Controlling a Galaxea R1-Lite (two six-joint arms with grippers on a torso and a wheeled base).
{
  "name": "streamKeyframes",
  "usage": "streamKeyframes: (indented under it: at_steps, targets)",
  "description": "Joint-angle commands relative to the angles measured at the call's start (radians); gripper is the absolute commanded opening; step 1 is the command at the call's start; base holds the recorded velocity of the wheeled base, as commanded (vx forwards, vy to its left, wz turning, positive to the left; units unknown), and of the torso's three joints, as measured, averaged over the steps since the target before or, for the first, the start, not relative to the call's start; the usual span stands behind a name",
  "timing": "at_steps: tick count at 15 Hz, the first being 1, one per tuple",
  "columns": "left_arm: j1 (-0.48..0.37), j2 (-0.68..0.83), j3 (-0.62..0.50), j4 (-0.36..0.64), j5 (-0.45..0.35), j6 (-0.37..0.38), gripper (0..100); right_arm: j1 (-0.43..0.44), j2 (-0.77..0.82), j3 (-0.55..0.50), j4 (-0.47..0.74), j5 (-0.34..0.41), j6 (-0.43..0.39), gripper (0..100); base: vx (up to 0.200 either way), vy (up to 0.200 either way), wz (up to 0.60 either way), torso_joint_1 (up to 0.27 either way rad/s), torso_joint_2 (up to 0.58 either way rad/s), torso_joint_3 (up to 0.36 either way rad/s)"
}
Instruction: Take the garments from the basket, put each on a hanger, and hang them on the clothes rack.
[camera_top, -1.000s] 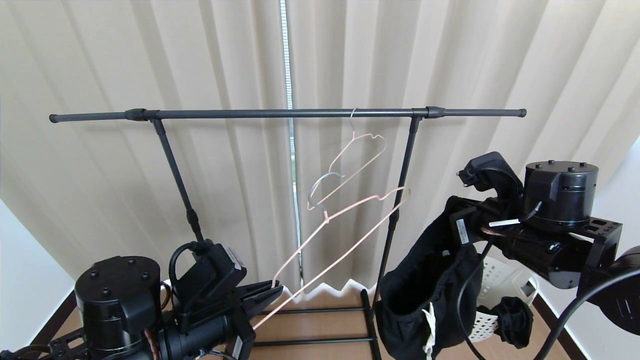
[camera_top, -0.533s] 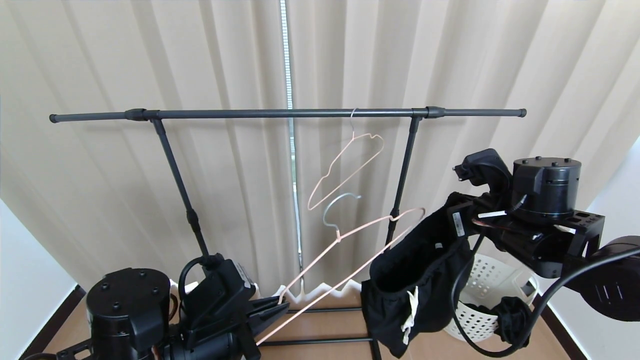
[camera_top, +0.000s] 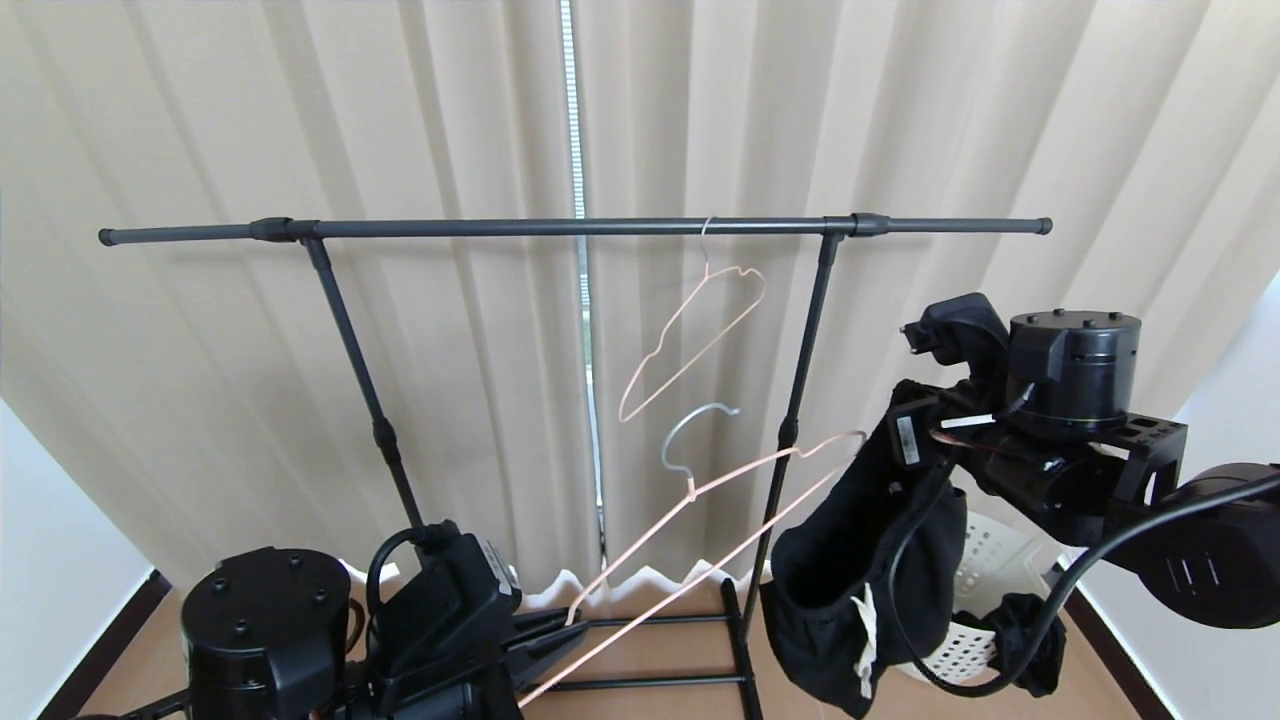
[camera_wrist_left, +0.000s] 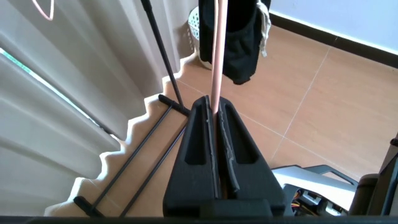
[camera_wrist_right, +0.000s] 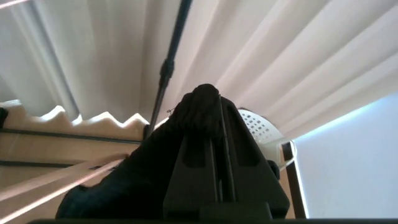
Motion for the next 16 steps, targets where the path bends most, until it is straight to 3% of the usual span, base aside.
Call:
streamKeyframes:
  at_steps: [1, 6, 16]
  targets:
    - [-0.001, 0.000, -0.001, 0.000, 0.000, 0.001, 0, -0.002, 0.048, -0.028, -0.006, -0.045, 0.011, 0, 0.000, 0.000, 0.00, 0.000, 0.00, 0.000]
    - [-0.008, -0.001, 0.006, -0.003, 0.002, 0.001, 0, -0.002, 0.056, -0.029, -0.042, -0.059, 0.025, 0, 0.000, 0.000, 0.00, 0.000, 0.00, 0.000]
    - [-0.008, 0.022, -0.013, -0.003, 0.005, -0.009, 0, 0.127, -0.007, 0.001, -0.032, -0.059, 0.056, 0, 0.000, 0.000, 0.00, 0.000, 0.00, 0.000]
